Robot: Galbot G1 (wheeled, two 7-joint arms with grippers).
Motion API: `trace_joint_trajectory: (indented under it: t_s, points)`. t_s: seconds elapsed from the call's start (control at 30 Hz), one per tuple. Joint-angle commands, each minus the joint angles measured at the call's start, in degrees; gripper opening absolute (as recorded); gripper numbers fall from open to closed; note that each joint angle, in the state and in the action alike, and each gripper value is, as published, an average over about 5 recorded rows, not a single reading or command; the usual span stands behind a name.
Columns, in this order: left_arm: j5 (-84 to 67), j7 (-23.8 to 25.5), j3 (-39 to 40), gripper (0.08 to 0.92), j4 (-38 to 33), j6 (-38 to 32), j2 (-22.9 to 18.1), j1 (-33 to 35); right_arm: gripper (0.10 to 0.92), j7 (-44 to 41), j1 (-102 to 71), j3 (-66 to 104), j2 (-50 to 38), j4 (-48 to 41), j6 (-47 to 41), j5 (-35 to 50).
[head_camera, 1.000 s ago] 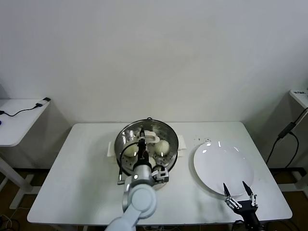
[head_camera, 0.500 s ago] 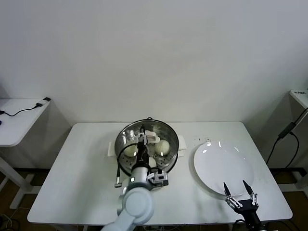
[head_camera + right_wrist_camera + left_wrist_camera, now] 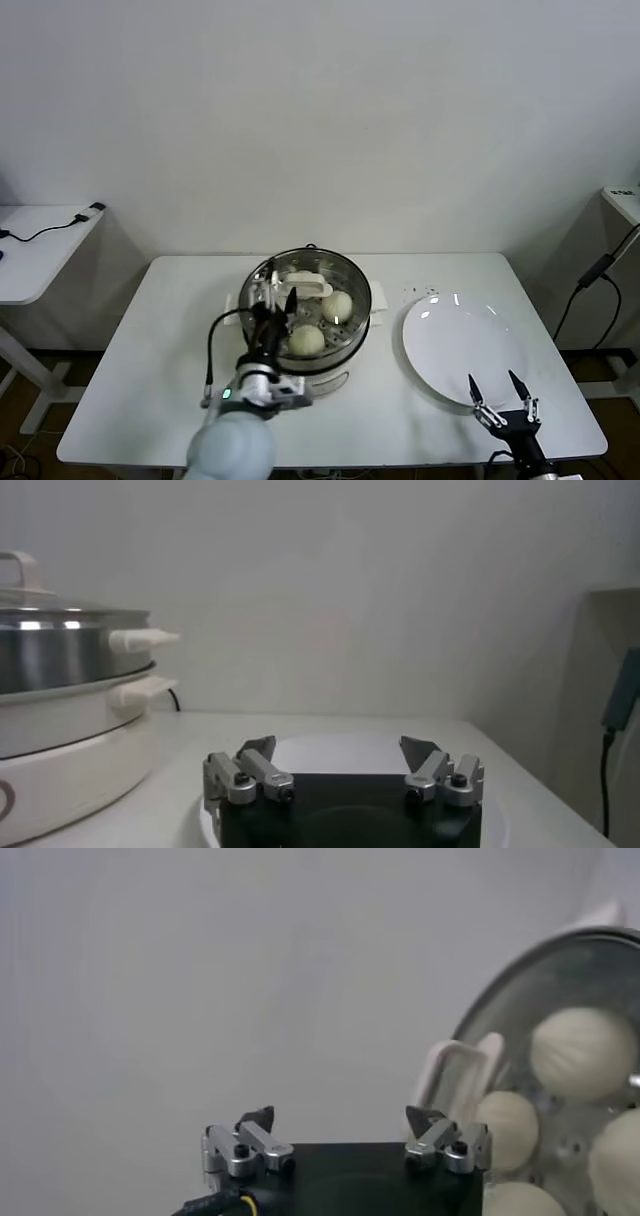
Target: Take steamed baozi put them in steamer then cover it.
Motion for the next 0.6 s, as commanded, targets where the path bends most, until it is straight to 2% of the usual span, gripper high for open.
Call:
trace_joint_trajectory:
  t_s: [0.03, 0.13, 0.23, 0.33, 0.43, 0.6]
  points:
    - [-5.9, -4.5, -0.3, 0.823, -4.5, -2.3, 2.4, 2.7, 0.823, 1.1, -0.3, 0.0, -0.4, 1.1, 1.5, 1.0]
    - [-26.4, -11.4, -11.5, 0.823, -5.1, -13.7, 1.6, 7.3, 0.823, 1.2, -0.3, -0.2, -0.4, 0.9, 1.5, 0.6]
    - [-46.8, -13.5, -24.9, 0.823, -4.9, -22.3, 0.3, 11.2, 0.823, 1.4, -0.2, -0.4, -0.4, 0.5, 1.6, 0.6]
    - [-65.3, -12.4, -37.1, 0.823, -3.3, -26.6, 0.0, 14.4, 0.823, 1.6, -0.1, -0.7, -0.3, 0.5, 1.5, 0.6]
    - [-79.9, -9.8, -44.6, 0.823, 0.7, -29.0, 1.6, 17.8, 0.823, 1.8, -0.1, -0.9, -0.4, 0.3, 1.3, 0.7]
    - [-93.9, -5.5, -45.8, 0.823, 7.9, -33.4, 4.5, 22.3, 0.823, 1.8, -0.4, -1.2, -0.6, 0.2, 0.6, 1.1]
